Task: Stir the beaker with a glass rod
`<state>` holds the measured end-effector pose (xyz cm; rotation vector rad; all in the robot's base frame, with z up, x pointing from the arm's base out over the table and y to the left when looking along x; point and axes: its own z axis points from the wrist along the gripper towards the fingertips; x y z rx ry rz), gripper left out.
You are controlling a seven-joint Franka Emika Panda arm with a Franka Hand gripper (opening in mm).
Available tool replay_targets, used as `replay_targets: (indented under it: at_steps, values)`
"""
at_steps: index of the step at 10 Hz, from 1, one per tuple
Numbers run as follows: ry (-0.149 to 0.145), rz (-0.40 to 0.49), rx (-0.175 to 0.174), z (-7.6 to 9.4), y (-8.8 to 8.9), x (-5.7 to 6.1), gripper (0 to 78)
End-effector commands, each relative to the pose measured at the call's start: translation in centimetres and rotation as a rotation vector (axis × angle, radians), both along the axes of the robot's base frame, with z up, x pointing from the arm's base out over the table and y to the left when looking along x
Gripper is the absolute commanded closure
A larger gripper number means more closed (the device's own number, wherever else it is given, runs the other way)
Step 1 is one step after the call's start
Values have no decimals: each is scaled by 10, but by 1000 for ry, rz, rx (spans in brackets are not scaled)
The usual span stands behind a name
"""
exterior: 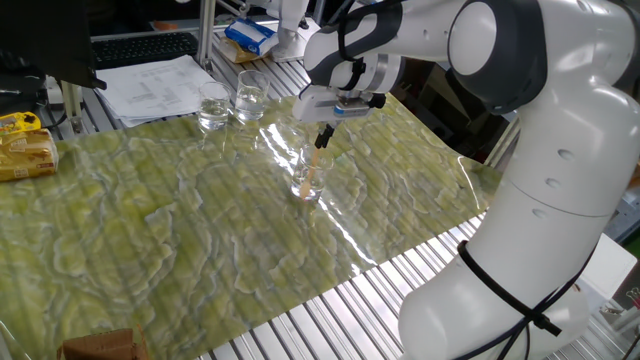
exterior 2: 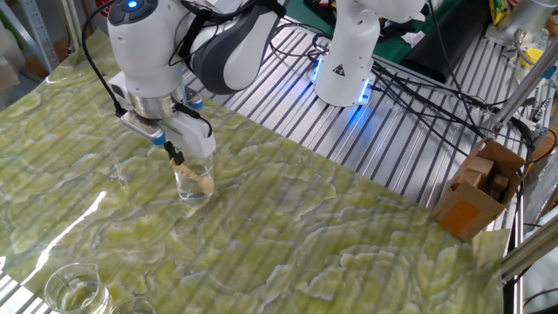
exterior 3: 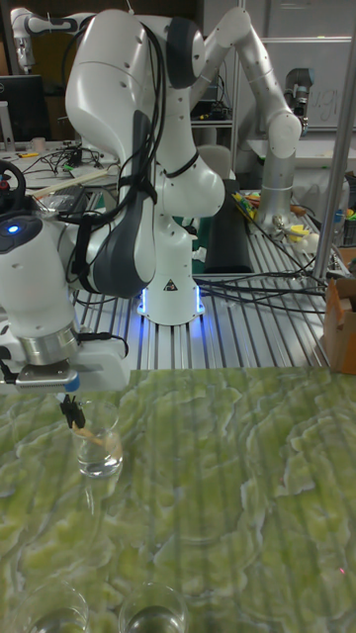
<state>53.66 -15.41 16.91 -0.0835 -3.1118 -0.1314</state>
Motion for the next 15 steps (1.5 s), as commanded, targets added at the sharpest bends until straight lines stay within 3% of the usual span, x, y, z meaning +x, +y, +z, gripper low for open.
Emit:
replay_targets:
  at_steps: [1,3,4,6,10,14,15]
  values:
    - [-2,4,2,1,0,1,765]
    - [-2,4,2,1,0,1,765]
    - [3,-121,-81,40,36,-11,765]
    - [11,-146,-86,52,43,-13,765]
    - [4,-184,-119,60,50,-17,765]
    - [-9,-205,-123,59,50,-20,765]
    - [-40,-224,-119,56,50,-19,765]
